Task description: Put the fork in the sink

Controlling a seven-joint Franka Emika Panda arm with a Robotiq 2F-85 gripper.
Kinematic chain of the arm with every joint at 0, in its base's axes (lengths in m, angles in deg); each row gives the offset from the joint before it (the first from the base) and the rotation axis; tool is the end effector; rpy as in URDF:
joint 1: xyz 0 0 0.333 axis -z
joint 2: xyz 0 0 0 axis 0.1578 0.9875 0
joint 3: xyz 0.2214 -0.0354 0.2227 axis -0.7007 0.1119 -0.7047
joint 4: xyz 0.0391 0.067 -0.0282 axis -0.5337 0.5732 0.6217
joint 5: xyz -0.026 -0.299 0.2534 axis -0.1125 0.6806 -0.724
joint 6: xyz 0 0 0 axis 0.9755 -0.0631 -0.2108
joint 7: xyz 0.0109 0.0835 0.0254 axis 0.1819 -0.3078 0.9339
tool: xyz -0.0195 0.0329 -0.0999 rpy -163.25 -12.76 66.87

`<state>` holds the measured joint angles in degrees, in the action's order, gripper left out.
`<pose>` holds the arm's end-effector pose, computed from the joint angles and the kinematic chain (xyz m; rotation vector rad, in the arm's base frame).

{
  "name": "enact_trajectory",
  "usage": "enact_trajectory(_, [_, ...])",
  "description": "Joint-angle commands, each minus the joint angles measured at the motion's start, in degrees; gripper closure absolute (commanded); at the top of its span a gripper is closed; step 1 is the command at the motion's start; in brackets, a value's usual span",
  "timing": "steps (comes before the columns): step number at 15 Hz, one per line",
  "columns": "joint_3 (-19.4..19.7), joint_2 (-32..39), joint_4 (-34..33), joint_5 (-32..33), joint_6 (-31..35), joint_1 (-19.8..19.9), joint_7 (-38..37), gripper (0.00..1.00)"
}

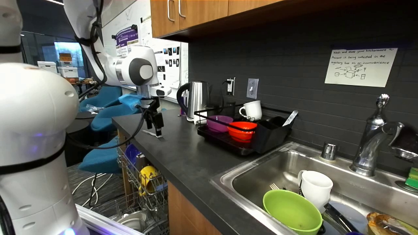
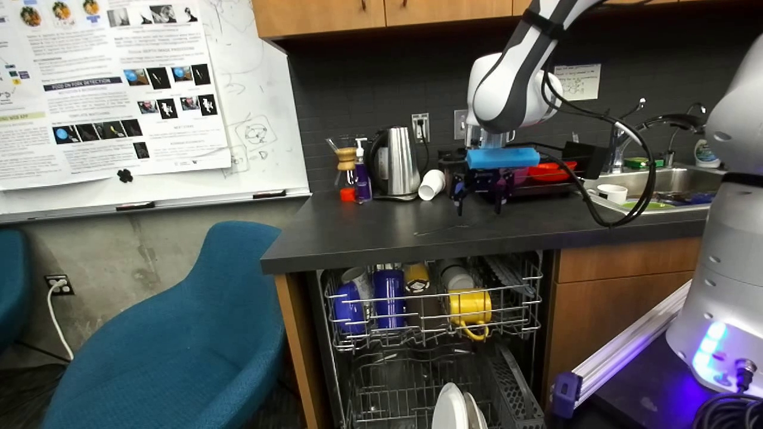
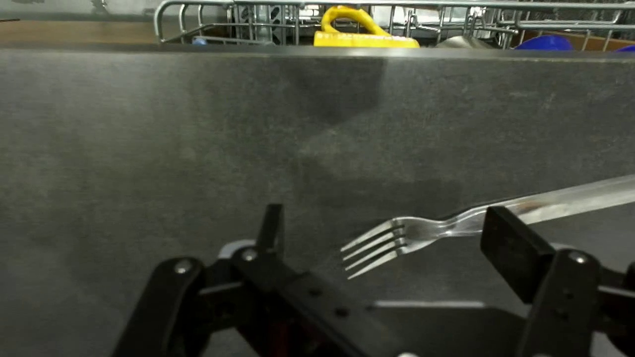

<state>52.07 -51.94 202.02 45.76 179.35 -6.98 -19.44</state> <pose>0.4212 0.0501 0.2841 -3.0040 0.7709 -0.1904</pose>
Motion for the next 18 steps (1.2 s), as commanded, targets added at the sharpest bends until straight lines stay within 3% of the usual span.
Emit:
enact_trajectory(1, [1.28, 4.66, -3.13, -1.39, 1.23, -1.98, 1.90, 0.00])
enact_trajectory(18, [4.93, 10.07, -7.28, 10.89, 0.93, -5.65, -0.24, 0.00])
